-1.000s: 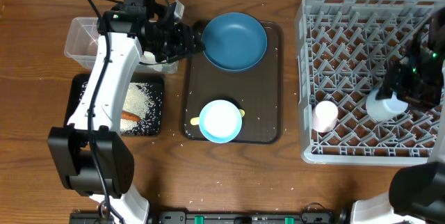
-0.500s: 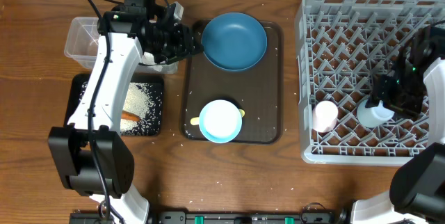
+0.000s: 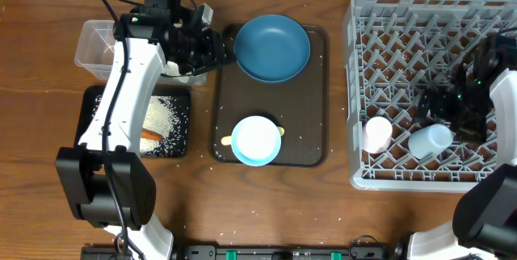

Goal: Sort waste into correct bins and load items into the dishwasher rack
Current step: 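Carry the light-blue cup into the rack and open the right gripper, then reach the right gripper to the light-blue bowl and grasp its rim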

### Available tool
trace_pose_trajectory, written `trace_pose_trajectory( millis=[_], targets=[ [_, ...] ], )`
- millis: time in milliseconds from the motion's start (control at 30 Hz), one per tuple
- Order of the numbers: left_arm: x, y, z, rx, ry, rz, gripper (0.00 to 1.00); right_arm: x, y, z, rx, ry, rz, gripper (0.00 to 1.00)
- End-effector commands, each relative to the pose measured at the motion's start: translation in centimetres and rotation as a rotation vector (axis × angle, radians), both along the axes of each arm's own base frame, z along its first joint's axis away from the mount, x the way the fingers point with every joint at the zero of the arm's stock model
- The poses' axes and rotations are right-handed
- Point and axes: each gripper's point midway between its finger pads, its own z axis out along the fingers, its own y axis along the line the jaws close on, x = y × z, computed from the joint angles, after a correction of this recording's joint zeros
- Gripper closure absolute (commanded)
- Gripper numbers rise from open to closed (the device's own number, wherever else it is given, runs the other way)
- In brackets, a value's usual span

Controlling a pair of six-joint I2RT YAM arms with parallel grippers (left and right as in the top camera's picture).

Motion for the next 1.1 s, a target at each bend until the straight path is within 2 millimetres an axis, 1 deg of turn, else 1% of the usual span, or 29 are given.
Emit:
trace_pose_trajectory(
  millis=[0, 100, 133, 200, 233, 300, 333, 433, 533, 667, 800, 967, 1033, 1067],
  targets=[
    [-0.1, 0.7, -0.6, 0.051, -0.002, 0.004, 0.56, 2.6, 0.6, 3.0, 0.04, -0.115, 0.003, 0.01],
    [-0.1, 0.6, -0.6, 0.05, -0.002, 0.002, 0.56, 4.2, 0.9, 6.4, 0.042, -0.214, 0.016, 0.02],
    [-0.2, 0.6, -0.6, 0.051, -0.001, 0.001, 0.56, 4.9, 1.4, 7.9, 0.046, -0.265, 0.038, 0.03],
    [-0.3, 0.5, -0.7, 0.051, 0.003, -0.002, 0.56, 5.9, 2.6, 10.0, 0.055, -0.336, 0.074, 0.05],
    [-0.4, 0.4, -0.7, 0.056, 0.005, -0.003, 0.56, 6.5, 3.6, 11.1, 0.062, -0.378, 0.103, 0.06],
    [-0.4, 0.8, -1.1, 0.098, 0.01, 0.005, 0.56, 7.6, 6.0, 12.6, 0.075, -0.442, 0.173, 0.07],
    [-0.5, 1.0, -1.4, 0.126, 0.014, 0.01, 0.56, 8.0, 7.1, 13.0, 0.081, -0.463, 0.206, 0.07],
    [-0.8, 3.5, -2.7, 0.273, 0.067, 0.115, 0.56, 9.1, 11.4, 13.2, 0.103, -0.504, 0.299, 0.11],
    [-1.1, 5.2, -3.2, 0.359, 0.096, 0.179, 0.56, 9.8, 15.7, 12.5, 0.118, -0.515, 0.373, 0.14],
    [-1.0, 7.1, -3.5, 0.437, 0.102, 0.24, 0.55, 10.0, 21.0, 10.2, 0.116, -0.502, 0.458, 0.19],
    [-0.8, 9.1, -3.5, 0.487, 0.106, 0.312, 0.55, 9.2, 26.0, 6.4, 0.119, -0.458, 0.541, 0.2],
    [-0.6, 12.0, -3.5, 0.484, 0.123, 0.381, 0.54, 7.6, 30.5, 1.3, 0.138, -0.382, 0.609, 0.26],
    [-0.6, 13.2, -3.5, 0.483, 0.131, 0.41, 0.5, 6.9, 32.0, -0.7, 0.142, -0.357, 0.646, 0.3],
    [-0.6, 13.7, -3.6, 0.483, 0.134, 0.421, 0.5, 6.5, 32.7, -1.5, 0.144, -0.345, 0.655, 0.32]
  ],
)
